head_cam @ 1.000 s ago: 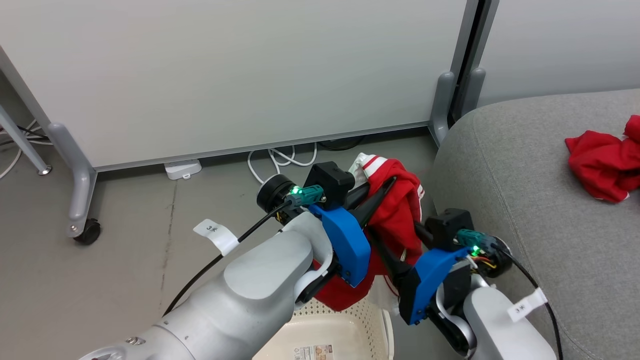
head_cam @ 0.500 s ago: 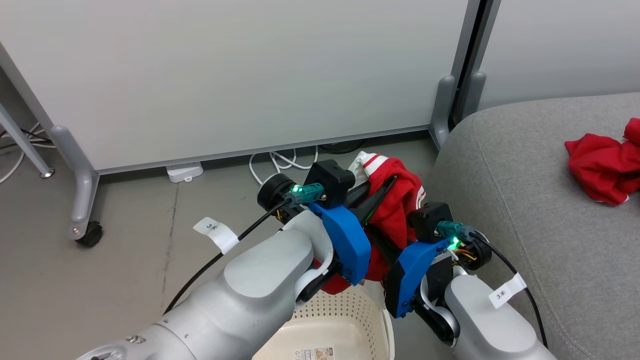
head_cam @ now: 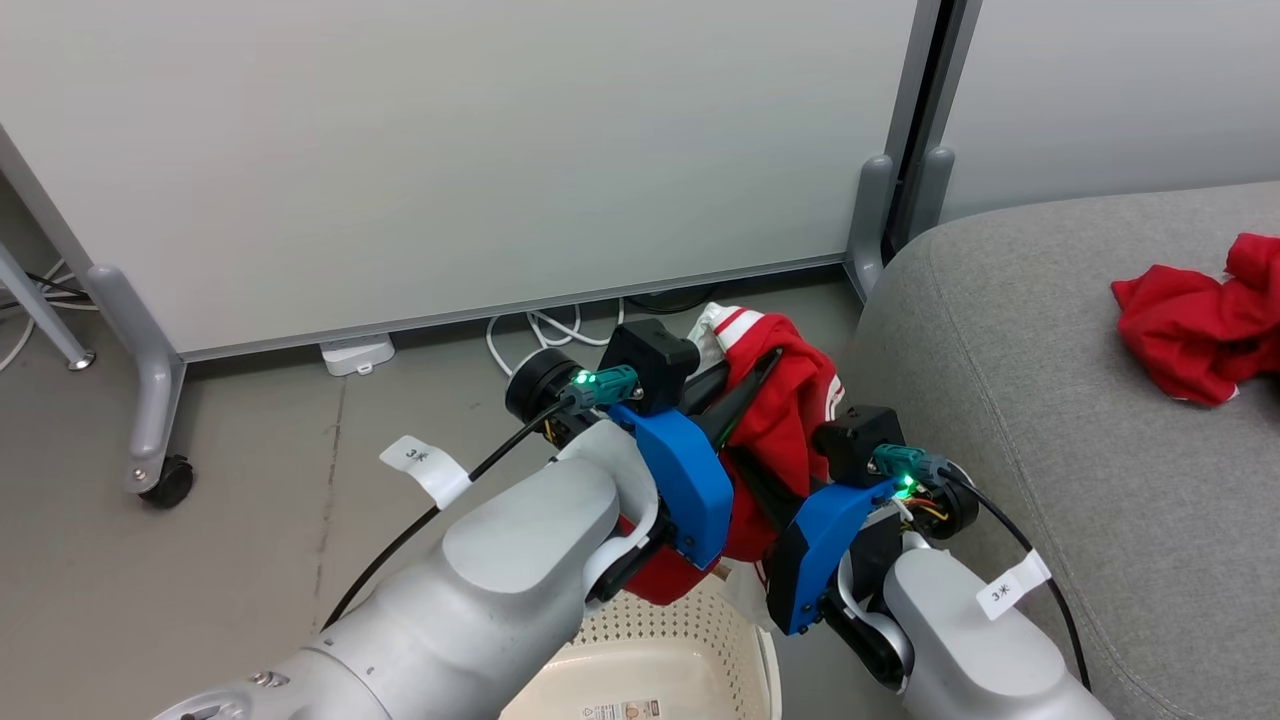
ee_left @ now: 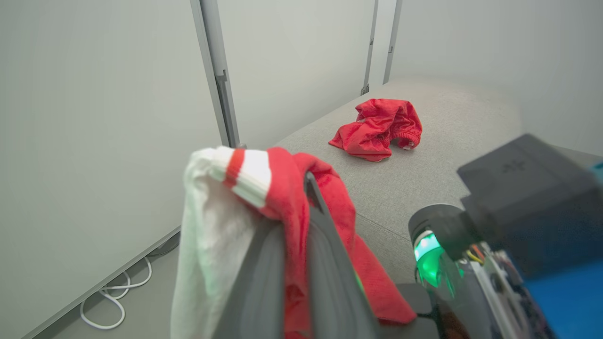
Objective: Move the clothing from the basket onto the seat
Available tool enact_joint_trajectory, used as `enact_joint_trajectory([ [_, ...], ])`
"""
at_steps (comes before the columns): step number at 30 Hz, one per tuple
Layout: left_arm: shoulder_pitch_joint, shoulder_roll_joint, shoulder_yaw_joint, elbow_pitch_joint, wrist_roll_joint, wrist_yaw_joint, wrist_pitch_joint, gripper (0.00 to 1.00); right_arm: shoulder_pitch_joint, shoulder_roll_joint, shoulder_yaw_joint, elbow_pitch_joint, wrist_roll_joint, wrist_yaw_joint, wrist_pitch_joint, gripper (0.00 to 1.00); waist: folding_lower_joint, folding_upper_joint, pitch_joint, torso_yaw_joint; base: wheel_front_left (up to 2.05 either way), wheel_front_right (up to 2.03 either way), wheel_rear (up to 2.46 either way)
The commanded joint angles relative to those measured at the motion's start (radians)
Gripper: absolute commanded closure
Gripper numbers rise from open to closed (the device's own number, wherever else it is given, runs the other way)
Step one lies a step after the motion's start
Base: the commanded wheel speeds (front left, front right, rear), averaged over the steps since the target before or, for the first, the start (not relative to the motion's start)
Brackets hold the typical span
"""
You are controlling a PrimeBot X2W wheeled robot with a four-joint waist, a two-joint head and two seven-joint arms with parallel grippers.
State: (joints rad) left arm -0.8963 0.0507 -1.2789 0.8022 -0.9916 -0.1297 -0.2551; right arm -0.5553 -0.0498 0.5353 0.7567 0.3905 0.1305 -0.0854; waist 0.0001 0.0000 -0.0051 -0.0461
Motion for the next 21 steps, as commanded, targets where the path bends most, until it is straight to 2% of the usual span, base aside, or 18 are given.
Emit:
enact_joint_trajectory([
  [1, -0.01, 0.0, -0.002, 0.004, 0.007, 0.0, -0.005, 0.16, -0.02, -0.001, 0.004, 0.005, 0.008, 0.001, -0.007, 1.0, -0.0001, 0.0, 0.0, -0.001, 0.0, 0.0, 0.0],
  [2, -0.009, 0.0, -0.002, 0.008, 0.006, 0.0, -0.006, 0.0, -0.022, -0.001, 0.006, 0.008, 0.008, 0.001, -0.01, 1.0, -0.0001, 0.0, 0.0, -0.001, 0.0, 0.0, 0.0],
  [14, 0.011, 0.0, 0.008, 0.046, -0.003, 0.0, -0.01, 0.0, -0.035, -0.001, 0.015, 0.022, 0.018, 0.001, -0.031, 1.0, -0.0001, 0.0, -0.003, -0.005, 0.0, 0.0, 0.0],
  [17, 0.023, 0.005, 0.032, 0.051, 0.004, 0.004, -0.011, 0.0, -0.038, -0.001, 0.011, 0.024, 0.017, 0.001, -0.035, 1.0, -0.0001, 0.0, -0.003, -0.005, 0.0, 0.0, 0.0],
  [21, 0.069, 0.038, 0.111, 0.011, 0.031, 0.02, -0.011, 0.0, -0.038, -0.001, 0.0, 0.021, 0.01, 0.001, -0.045, 1.0, -0.0001, 0.0, -0.001, -0.002, 0.0, 0.0, 0.0],
])
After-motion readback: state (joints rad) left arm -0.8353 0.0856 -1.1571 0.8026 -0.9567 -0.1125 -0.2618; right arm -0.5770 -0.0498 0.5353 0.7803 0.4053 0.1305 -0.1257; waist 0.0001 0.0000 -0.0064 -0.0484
